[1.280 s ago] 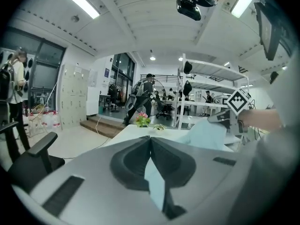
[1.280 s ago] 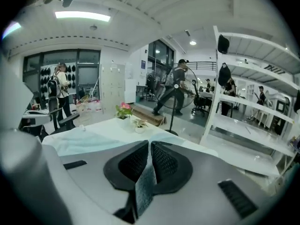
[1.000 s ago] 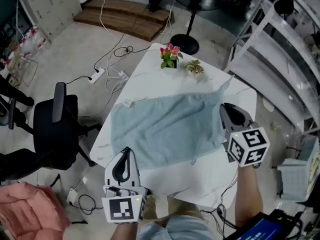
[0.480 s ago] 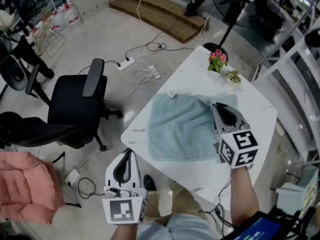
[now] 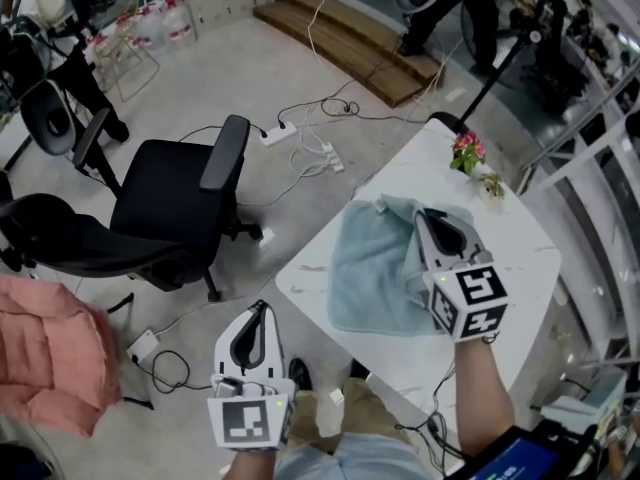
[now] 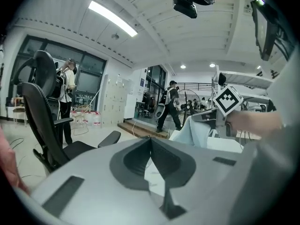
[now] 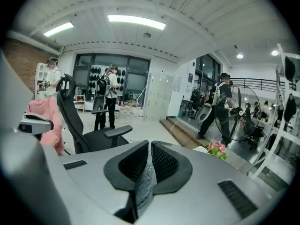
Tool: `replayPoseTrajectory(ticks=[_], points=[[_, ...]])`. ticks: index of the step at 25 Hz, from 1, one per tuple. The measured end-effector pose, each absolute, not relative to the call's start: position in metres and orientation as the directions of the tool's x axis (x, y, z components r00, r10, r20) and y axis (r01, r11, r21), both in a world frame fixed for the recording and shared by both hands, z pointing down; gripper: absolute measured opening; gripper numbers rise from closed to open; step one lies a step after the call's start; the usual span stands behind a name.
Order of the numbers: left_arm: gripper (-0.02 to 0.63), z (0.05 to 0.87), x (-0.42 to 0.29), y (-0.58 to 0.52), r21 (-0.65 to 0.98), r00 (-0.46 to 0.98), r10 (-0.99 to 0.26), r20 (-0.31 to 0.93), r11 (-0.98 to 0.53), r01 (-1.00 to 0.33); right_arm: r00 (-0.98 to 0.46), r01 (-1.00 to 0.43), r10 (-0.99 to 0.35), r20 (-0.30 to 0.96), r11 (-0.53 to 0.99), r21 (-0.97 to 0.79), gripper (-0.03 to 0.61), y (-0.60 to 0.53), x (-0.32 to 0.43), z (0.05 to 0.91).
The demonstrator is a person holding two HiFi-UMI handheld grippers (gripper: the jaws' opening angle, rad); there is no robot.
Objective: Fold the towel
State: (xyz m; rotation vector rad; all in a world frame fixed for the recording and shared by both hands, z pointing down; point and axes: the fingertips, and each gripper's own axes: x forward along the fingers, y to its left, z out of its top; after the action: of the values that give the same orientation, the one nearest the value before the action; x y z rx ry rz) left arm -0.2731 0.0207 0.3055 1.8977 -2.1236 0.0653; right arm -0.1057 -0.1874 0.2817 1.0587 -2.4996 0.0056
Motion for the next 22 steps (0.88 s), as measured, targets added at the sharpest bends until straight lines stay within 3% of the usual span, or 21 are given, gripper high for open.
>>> replayPoseTrajectory(ticks=[5, 14, 15, 18, 22], points=[[0.008, 0.307, -0.286, 0.027, 0.173, -0.096, -0.964, 0.246, 0.142, -0.975, -0.641, -0.647, -0.647, 0.413, 0.745, 0.163, 0.037, -0.174, -0.138, 0.299], [0.008, 0.344, -0.298, 0.044, 0.157, -0.111, -0.937, 0.332, 0.17, -0.973, -0.641, -0.514, -0.46, 0.614, 0.852, 0.102, 0.047, -0.115, -0.198, 0.446], [0.008, 0.348, -0.298, 0.043, 0.15, -0.114, -0.933, 0.342, 0.174, -0.973, -0.647, -0.492, -0.421, 0.636, 0.868, 0.075, 0.063, -0.11, -0.203, 0.459], [0.008, 0.363, -0.29, 0.036, 0.143, -0.091, -0.925, 0.37, 0.154, -0.978, -0.697, -0.397, -0.296, 0.653, 0.918, -0.007, 0.224, -0.09, -0.217, 0.469], [0.008, 0.367, -0.263, 0.011, 0.159, -0.003, -0.931, 0.366, 0.066, -0.985, -0.775, -0.37, -0.266, 0.573, 0.926, -0.07, 0.265, -0.077, -0.194, 0.42]])
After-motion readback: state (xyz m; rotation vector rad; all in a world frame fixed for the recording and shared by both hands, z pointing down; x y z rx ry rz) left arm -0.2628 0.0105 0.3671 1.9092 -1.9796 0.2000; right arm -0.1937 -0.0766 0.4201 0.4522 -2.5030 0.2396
